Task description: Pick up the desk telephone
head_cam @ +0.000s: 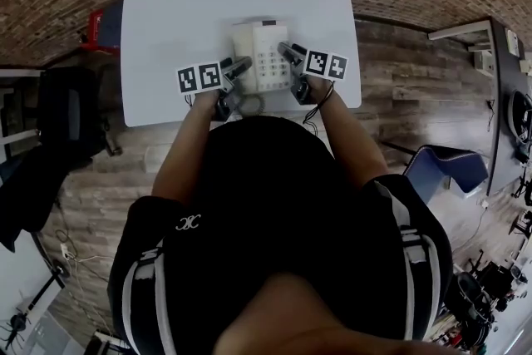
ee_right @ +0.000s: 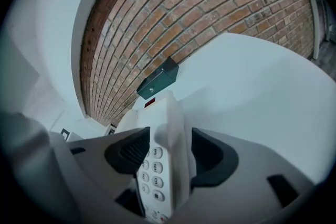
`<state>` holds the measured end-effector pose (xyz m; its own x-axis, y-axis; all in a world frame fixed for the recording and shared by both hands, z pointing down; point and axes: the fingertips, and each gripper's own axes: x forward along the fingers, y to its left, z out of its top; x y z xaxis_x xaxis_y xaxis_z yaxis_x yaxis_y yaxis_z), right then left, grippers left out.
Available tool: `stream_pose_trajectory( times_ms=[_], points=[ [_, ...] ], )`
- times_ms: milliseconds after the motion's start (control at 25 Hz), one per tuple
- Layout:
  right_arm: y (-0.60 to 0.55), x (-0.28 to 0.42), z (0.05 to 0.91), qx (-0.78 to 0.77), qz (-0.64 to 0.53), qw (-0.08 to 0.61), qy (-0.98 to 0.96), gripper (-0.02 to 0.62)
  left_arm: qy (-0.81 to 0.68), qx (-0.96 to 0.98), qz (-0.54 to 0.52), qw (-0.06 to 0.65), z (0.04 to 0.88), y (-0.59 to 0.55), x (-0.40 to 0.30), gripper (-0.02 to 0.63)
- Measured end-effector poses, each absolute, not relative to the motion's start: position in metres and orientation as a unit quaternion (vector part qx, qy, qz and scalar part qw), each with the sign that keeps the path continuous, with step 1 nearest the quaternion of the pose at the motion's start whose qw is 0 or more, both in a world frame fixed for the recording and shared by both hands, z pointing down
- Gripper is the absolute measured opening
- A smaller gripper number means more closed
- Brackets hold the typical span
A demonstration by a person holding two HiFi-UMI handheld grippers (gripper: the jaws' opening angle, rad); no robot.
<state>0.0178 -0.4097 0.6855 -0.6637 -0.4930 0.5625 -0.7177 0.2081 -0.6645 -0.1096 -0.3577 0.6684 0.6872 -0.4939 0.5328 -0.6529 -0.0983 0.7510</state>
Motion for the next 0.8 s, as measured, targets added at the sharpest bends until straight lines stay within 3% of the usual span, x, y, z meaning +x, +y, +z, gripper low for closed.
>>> stream_pose_trajectory(
  times_ms=[520, 800],
  points=[
    [-0.409, 0.01, 0.698, 0.344, 0.565, 0.083, -0.746, 0.216, -0.328, 0.725, 0.02, 0.606, 0.678, -0.366, -0.103, 0.327],
    [-0.408, 0.009, 0.7, 0.327, 0.599, 0.054, -0.729, 0.215, -0.317, 0.733, 0.025, 0.601, 0.677, -0.366, -0.101, 0.331]
  ],
)
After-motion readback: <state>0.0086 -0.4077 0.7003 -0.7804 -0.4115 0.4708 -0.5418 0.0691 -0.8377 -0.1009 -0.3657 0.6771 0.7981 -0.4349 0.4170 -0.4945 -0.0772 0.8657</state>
